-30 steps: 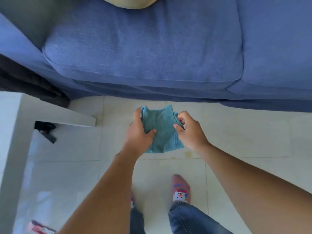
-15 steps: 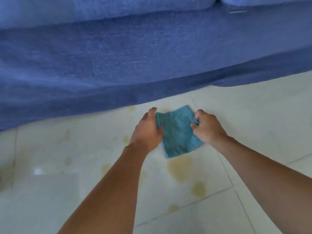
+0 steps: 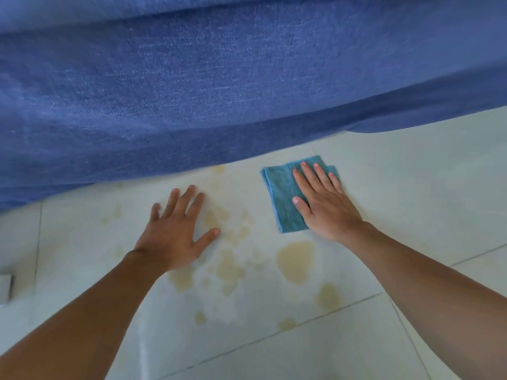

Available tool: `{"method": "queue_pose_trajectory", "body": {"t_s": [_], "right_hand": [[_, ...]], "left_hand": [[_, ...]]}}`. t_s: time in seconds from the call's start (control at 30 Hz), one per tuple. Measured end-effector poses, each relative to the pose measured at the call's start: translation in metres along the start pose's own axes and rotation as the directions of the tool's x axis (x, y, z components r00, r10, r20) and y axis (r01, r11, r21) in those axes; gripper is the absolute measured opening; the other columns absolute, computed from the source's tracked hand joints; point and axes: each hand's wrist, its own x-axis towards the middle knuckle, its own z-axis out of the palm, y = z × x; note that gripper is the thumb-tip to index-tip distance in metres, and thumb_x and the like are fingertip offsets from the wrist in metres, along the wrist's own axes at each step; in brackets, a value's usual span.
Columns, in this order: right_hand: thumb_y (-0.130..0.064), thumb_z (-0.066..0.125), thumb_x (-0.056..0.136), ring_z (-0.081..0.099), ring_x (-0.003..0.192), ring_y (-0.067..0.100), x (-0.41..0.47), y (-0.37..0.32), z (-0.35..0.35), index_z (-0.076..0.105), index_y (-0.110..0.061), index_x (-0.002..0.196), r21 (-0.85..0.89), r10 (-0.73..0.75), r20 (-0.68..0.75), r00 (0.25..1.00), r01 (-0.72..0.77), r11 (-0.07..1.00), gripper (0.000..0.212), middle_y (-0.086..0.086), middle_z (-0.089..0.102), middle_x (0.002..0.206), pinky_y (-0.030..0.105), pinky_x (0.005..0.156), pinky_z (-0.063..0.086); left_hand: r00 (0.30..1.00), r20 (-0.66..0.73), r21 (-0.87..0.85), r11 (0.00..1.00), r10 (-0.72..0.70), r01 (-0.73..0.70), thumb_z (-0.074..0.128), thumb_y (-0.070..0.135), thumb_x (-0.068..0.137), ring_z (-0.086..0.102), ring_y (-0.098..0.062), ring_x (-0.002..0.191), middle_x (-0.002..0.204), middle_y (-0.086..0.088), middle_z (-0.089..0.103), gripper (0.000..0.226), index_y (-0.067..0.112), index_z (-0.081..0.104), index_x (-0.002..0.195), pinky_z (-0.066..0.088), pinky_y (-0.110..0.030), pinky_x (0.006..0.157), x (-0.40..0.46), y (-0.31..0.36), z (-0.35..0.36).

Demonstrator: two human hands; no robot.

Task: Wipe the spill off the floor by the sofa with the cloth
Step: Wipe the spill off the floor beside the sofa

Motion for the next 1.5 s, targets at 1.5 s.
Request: {"method": "queue_pose_trajectory", "body": {"t_s": [1.5], "right_hand": [[-0.066, 0.024, 0.097, -0.009, 0.157, 0.035, 0.131, -0.287, -0.016, -0.018, -0.044, 0.157, -0.052, -0.327, 0.297, 0.897, 0.357, 0.933, 0.076, 0.006, -0.013, 0.172, 0.052, 0.125, -0.006]], "left_hand": [[0.980, 0.022, -0.146, 0.969, -0.198, 0.199, 0.041, 0.100, 0.050, -0.030, -0.018, 0.146, 0.157, 0.000, -0.037, 0.145, 0.019, -0.021, 0.153, -0.007, -0.047, 0.122, -0.124, -0.143, 0.019]]}}
